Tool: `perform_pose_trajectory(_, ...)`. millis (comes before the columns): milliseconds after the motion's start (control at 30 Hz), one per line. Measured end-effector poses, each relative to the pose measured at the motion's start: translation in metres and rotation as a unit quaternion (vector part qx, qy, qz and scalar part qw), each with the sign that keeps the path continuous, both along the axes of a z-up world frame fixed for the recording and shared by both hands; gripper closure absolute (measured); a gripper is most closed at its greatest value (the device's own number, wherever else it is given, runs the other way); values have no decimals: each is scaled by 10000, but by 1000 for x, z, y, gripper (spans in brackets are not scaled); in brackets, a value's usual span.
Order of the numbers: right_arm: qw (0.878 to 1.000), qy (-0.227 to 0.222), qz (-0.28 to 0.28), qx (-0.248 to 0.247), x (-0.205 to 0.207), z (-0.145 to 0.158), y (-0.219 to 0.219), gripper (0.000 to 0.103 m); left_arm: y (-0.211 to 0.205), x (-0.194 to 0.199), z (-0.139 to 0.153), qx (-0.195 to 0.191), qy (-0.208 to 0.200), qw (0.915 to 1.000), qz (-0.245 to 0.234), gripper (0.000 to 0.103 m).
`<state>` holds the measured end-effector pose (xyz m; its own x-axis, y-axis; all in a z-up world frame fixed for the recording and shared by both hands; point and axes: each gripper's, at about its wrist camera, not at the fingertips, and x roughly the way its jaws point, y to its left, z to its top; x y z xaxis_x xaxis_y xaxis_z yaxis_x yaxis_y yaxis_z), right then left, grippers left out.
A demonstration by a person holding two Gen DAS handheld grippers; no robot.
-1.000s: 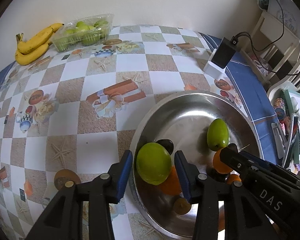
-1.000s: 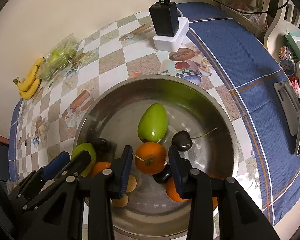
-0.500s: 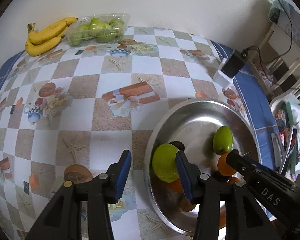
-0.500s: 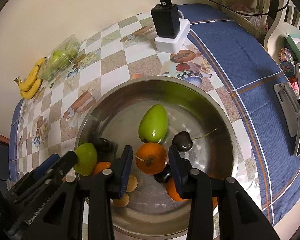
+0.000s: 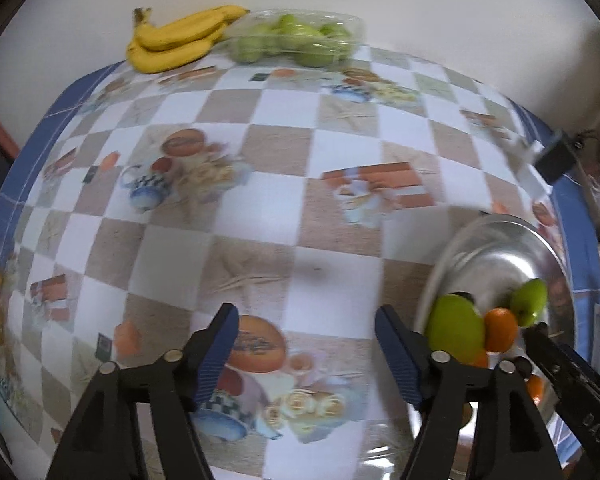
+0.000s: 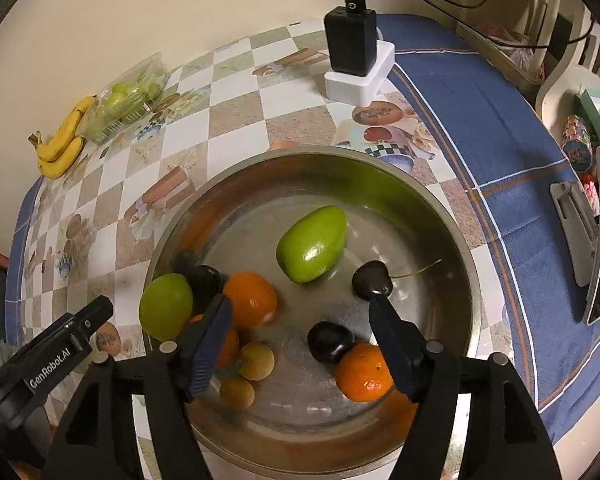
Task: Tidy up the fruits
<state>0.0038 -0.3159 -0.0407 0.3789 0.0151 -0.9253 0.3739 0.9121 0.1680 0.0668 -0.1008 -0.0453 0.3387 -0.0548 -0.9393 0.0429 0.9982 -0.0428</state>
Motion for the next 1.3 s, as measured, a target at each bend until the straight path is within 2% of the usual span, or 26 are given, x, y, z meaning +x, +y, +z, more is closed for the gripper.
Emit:
perform_pose_trajectory(33, 10000, -2, 31, -33, 0, 0, 2, 31, 3, 0, -1, 42, -8, 10000, 34, 20)
perform_pose_trajectory(100, 10000, 6, 70, -67, 1, -1, 4, 20, 8, 0, -1, 88, -32, 9999, 64, 14)
perform_pose_trajectory(233, 9997, 13, 173, -144, 2, -3, 10, 20, 15, -1, -1, 139, -91, 9998, 128, 4)
perform_pose_trajectory(333, 9995, 30, 226, -203, 2, -4, 15, 19, 18, -1, -2, 128, -76, 9998, 114, 0)
perform_pose_trajectory(400, 9994, 28, 240, -242, 2, -4, 16, 7, 20, -2, -3, 168, -83, 9998, 98, 0)
perform_pose_trajectory(567, 9991, 8, 286, -313, 1, -3, 18, 5, 27, -4, -7, 125, -77, 9998, 124, 0)
perform_pose_trajectory(633, 9989, 33, 293, -363, 0, -4, 19, 1, 30, -4, -9, 125, -62, 9998, 120, 0)
perform_pose_trajectory(1000, 9984, -37, 434, -358, -7, 1, 31, 0, 37, -13, -9, 197, -101, 9997, 51, 0)
perform_pose_trajectory(1300, 9981, -115, 456, -399, -20, 8, 38, 0, 43, -30, 4, 601, -350, 9976, 61, 0)
